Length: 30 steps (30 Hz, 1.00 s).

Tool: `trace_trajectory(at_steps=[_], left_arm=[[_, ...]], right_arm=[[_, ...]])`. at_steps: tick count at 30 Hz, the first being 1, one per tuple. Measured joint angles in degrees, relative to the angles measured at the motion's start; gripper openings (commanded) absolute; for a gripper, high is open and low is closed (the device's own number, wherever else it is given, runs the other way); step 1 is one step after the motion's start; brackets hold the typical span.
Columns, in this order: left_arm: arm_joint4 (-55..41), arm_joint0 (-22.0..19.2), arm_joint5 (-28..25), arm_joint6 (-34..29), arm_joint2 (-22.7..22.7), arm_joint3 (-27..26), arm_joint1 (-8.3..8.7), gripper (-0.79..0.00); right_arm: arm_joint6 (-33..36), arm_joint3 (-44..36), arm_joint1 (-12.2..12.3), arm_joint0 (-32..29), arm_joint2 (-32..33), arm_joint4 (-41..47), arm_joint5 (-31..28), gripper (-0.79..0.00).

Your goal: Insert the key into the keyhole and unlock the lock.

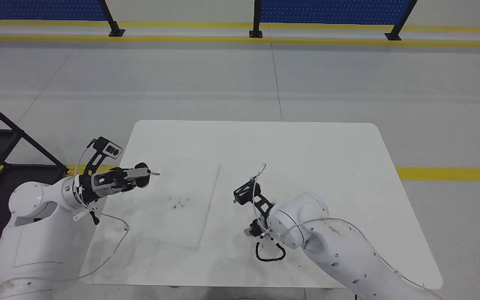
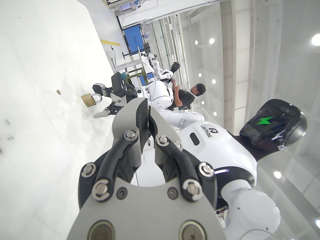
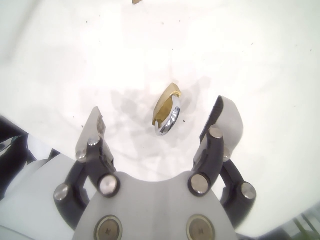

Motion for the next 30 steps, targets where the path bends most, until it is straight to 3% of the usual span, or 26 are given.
trace_trajectory(at_steps=[10,13,23,30], left_arm=[[0.0,0.0,0.0,0.0,0.0,0.0,0.0,-0.785],[0.0,0.0,0.0,0.0,0.0,0.0,0.0,-0.785],[0.0,0.0,0.0,0.0,0.0,0.0,0.0,-0.785],[0.0,0.0,0.0,0.0,0.0,0.0,0.0,-0.785]], right_arm=[[0.0,1.3,0.2,1.1,-0.8,1.1,0.0,-0.597],[0.0,1.6,0.2,1.4,-1.0,1.4,0.0,-0.785],[0.0,1.6,0.2,2.6,-0.9,3.6,0.0,-0.785],[-2.7,-2.7,-0.2,1.0,5.4,12.6,2.7,-0.785]])
